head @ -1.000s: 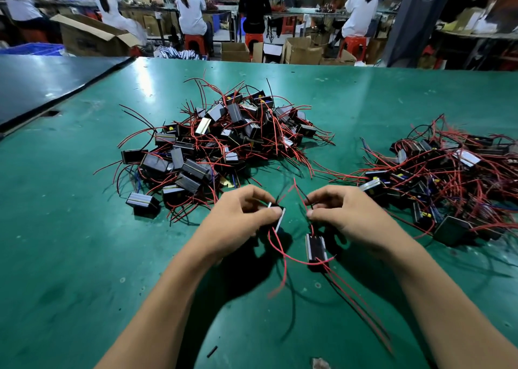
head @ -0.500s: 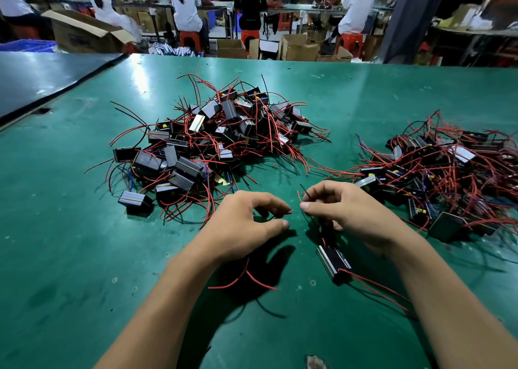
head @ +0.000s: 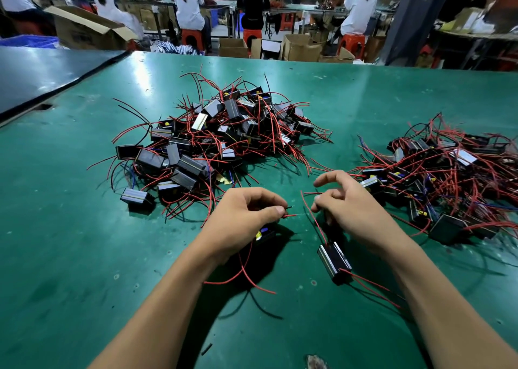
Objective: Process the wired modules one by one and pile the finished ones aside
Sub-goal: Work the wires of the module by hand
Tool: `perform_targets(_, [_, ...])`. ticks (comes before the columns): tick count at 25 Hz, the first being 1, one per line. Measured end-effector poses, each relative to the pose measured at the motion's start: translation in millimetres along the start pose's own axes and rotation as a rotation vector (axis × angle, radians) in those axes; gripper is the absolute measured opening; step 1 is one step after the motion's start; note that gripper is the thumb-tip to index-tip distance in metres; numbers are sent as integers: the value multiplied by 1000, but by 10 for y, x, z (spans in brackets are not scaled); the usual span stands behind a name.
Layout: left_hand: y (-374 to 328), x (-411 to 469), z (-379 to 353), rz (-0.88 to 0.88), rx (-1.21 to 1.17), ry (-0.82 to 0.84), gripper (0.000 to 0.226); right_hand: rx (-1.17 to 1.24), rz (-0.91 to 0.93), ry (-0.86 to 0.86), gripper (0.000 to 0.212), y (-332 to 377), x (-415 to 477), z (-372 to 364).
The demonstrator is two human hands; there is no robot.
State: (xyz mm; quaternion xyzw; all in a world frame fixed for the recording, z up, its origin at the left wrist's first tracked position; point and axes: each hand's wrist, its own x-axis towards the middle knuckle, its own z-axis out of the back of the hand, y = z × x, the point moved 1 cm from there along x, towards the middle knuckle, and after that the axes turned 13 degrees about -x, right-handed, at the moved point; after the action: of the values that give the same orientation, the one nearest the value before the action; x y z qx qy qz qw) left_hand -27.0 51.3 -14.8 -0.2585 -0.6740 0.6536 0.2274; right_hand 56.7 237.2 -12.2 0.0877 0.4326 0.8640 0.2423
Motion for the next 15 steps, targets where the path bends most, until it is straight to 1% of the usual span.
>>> perform_targets(2, [5, 11, 5, -14, -60, -5, 12, -266, 80, -93, 17, -2, 1, -28])
perform_targets(3, [6, 16, 2, -33, -67, -3, 14, -319, 91, -115, 14, 6, -7, -51])
perform_targets(4, [8, 17, -1, -54, -57, -2, 16, -324, 86, -124, 12, 14, -20, -74])
perform_targets(6, [12, 5, -14, -96, 23, -10, 13, -335, 64, -144, 17, 14, -33, -117])
perform_targets(8, [13, -23, -42, -172, 168, -28, 5, -370, 62, -170, 19, -2, -26, -129])
perform_targets(10, [13, -47, -90, -284, 340, -38, 3, -403, 65, -156, 19, -6, -28, -112])
perform_targets(13, [5, -32, -127, -371, 564, -9, 9, -383, 68, -115, 10, -19, -16, -88])
perform_targets(15, [4, -17, -122, -389, 610, -19, 7, -285, 64, -111, 4, -11, -14, -85])
